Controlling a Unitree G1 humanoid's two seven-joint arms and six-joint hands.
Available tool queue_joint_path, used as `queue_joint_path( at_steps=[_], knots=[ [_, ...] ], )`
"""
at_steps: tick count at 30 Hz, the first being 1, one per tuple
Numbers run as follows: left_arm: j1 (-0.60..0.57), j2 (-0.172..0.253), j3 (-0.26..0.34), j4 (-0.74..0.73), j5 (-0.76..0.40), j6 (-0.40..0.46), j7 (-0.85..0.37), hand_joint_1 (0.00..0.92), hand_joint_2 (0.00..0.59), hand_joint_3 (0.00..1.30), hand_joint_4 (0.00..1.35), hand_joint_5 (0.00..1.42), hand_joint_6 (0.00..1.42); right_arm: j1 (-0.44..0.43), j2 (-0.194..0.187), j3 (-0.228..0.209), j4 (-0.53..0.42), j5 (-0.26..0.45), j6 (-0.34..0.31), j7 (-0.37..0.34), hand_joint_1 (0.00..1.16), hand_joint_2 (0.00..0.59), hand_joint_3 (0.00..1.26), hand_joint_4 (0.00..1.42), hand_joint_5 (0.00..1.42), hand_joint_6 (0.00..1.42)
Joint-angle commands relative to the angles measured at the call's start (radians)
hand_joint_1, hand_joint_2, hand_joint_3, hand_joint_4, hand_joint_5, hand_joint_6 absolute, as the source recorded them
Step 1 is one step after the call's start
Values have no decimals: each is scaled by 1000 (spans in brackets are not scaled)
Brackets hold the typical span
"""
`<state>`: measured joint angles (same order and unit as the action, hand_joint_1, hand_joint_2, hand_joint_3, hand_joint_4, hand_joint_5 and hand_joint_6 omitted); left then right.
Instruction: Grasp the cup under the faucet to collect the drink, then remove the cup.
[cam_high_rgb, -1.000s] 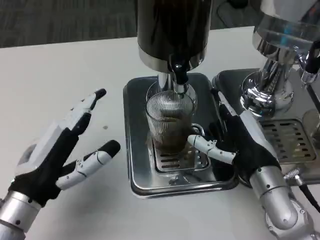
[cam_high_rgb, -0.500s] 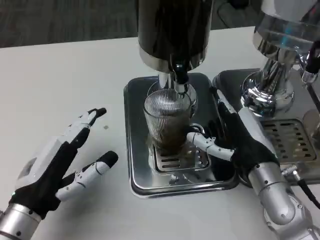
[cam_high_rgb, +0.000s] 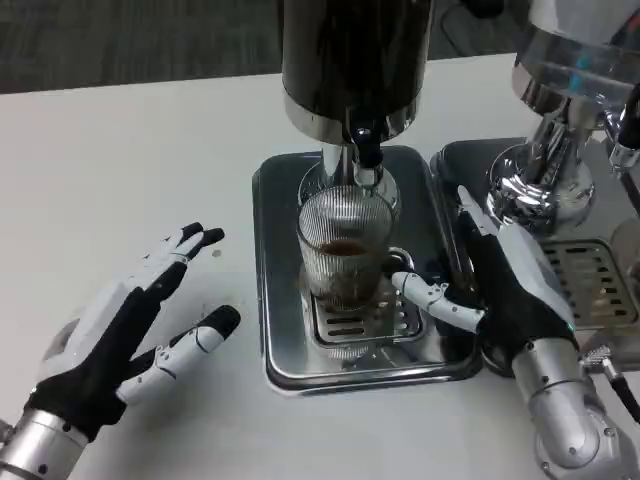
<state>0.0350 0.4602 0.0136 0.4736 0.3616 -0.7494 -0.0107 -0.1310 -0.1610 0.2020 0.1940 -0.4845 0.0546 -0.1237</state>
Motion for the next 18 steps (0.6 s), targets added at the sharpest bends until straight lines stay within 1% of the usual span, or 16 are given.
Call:
queue_joint_path(
  at_steps=[1, 6, 9, 11, 15, 18],
  knots=[
    [0, 9, -13, 8, -9, 5, -5, 0, 173, 128, 0, 0, 0, -19, 9, -7, 14, 11, 28, -4, 523, 202, 0, 0, 0, 0],
    [2, 9, -12, 5, -13, 5, -1, 0, 173, 132, 0, 0, 0, -62, 8, 8, 42, 40, 7, 30, 523, 202, 0, 0, 0, 0],
    [2, 7, -11, 6, -16, 7, 1, 0, 173, 133, 0, 0, 0, -77, 2, 22, 42, 43, 4, 56, 523, 202, 0, 0, 0, 0],
    [1, 6, -11, 8, -17, 7, 1, 0, 173, 133, 0, 4, 0, -76, 6, 18, 54, 62, -11, 61, 524, 203, 0, 0, 0, 0],
    [-2, 5, -13, 15, -18, 9, 0, 0, 174, 139, 0, 8, 0, -66, 7, 20, 39, 65, -10, 53, 528, 205, 0, 0, 0, 0],
    [-4, 4, -14, 18, -19, 9, -2, 0, 174, 155, 0, 11, 0, -60, 0, 23, 36, 64, -13, 59, 530, 206, 0, 0, 0, 0]
  ],
)
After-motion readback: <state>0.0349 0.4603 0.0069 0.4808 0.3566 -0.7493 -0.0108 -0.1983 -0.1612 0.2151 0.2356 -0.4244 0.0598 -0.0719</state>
